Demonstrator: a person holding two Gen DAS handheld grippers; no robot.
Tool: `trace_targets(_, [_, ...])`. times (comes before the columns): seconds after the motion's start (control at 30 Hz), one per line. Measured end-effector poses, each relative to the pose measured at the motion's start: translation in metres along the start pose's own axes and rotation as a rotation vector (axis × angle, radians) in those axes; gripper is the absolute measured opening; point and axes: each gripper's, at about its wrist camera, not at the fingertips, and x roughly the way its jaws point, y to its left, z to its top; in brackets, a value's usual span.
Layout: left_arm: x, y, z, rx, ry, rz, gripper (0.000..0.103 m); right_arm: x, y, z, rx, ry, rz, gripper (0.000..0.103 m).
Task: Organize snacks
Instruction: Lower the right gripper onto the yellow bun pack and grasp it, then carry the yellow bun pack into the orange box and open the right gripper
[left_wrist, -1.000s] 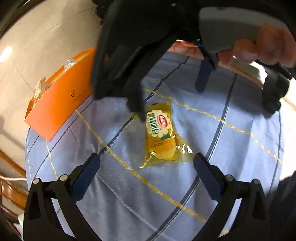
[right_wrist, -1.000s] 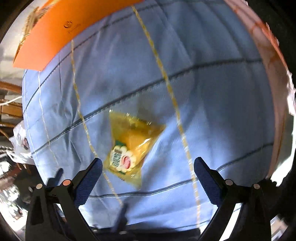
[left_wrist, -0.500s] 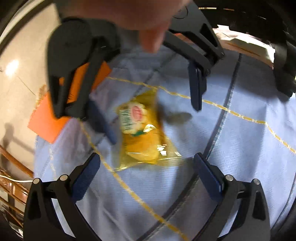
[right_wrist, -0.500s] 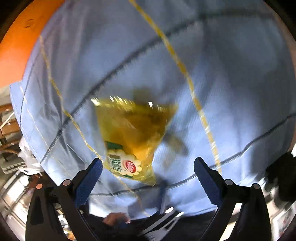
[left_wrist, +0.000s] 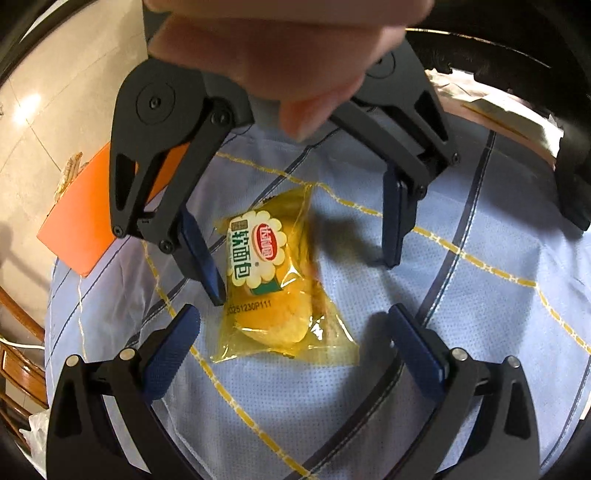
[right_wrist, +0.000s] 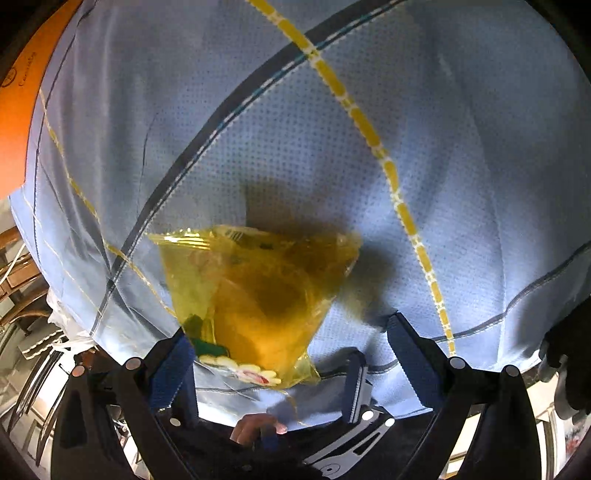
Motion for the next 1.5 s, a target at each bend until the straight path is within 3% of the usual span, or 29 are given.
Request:
trace_targets(0.03, [-0.001,0.001,-0.001,-0.006,0.000,-0.011,0.095,-0.001,0.002,-0.002,-0.019,-0.004,-0.029,0.091])
trace_targets(0.1, [-0.005,0.003,-0.004,-0.070,0.011,-0.108,0.071,-0.003,0.000,-0.005,-0.011,-0.005,-0.039,0.074])
trace_targets(0.13, [-0.005,0.006,-0.002,-0.121,0.032,-0.152,0.066,-0.004,-0.003,-0.005,-0.006,0.000,-0.016,0.070])
trace_targets(0.17, [-0.005,0.004,0.000,-0.125,0.043,-0.151,0.064,-0.007,-0.003,-0.007,-0.012,-0.006,0.003,0.059])
trace_targets(0.2, [-0.007,-0.002,0.002,-0.094,0.042,-0.143,0.062,-0.010,-0.003,-0.008,-0.016,-0.017,0.037,0.039])
trace_targets(0.6, [-0.022,-0.022,0.005,-0.044,0.026,-0.096,0.051,-0.014,-0.002,-0.019,-0.065,-0.062,0.087,0.038])
trace_targets(0.8, [-0.040,-0.016,0.020,-0.052,-0.017,-0.052,0.050,-0.052,0.004,-0.022,-0.124,-0.122,0.102,0.037])
trace_targets(1.1, [-0.040,0.060,0.074,-0.096,-0.096,0.090,0.050,-0.135,0.078,-0.021,-0.277,-0.241,0.111,0.037])
trace_targets(1.33, [-0.041,0.141,0.128,-0.156,-0.156,0.255,0.050,-0.208,0.178,-0.011,-0.434,-0.327,0.130,0.037])
trace_targets(1.5, [-0.022,0.203,0.163,-0.188,-0.155,0.343,0.050,-0.242,0.233,0.018,-0.506,-0.345,0.143,0.037])
